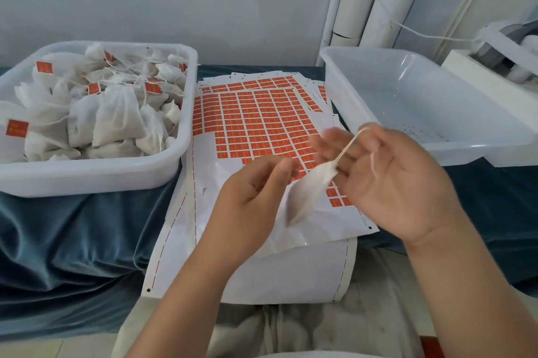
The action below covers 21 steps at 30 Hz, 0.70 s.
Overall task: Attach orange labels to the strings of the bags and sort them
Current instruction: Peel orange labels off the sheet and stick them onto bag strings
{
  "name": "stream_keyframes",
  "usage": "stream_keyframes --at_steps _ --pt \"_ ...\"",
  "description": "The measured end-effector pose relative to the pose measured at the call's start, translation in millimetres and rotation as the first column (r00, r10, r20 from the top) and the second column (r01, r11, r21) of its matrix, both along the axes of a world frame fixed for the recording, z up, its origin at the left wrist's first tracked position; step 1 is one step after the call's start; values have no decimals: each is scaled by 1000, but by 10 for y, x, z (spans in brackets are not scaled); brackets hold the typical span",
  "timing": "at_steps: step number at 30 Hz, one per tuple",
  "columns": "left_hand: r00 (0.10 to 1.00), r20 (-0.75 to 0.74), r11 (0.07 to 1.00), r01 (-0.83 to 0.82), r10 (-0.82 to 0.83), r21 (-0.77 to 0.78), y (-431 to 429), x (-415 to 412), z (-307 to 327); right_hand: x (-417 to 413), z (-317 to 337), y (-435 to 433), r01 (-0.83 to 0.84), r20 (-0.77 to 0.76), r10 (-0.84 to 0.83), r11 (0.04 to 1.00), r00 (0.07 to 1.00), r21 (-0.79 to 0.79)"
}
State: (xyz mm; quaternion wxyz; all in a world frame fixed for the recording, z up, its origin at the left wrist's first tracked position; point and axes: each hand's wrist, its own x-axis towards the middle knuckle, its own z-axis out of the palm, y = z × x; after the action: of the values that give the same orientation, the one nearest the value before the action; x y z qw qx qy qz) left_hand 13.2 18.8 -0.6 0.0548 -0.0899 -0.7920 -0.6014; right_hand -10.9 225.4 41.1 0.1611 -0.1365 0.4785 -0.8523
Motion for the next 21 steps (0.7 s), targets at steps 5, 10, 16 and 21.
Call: stream_keyframes --at_steps 5,10,16,21 --pt "978 -58 859 -205 202 -469 31 -128 -314 -81 -28 298 371 -198 -317 840 928 395" --pt "960 -138 730 -274 242 -626 157 -208 -539 -177 -252 188 541 -449 -309 368 838 756" --pt "956 -173 629 -286 236 -723 86 -257 -623 -297 -696 9 459 -456 -47 76 889 885" --pt "941 -209 595 -331 266 -733 64 -282 -627 -272 -709 -52 507 -508 40 48 860 861"
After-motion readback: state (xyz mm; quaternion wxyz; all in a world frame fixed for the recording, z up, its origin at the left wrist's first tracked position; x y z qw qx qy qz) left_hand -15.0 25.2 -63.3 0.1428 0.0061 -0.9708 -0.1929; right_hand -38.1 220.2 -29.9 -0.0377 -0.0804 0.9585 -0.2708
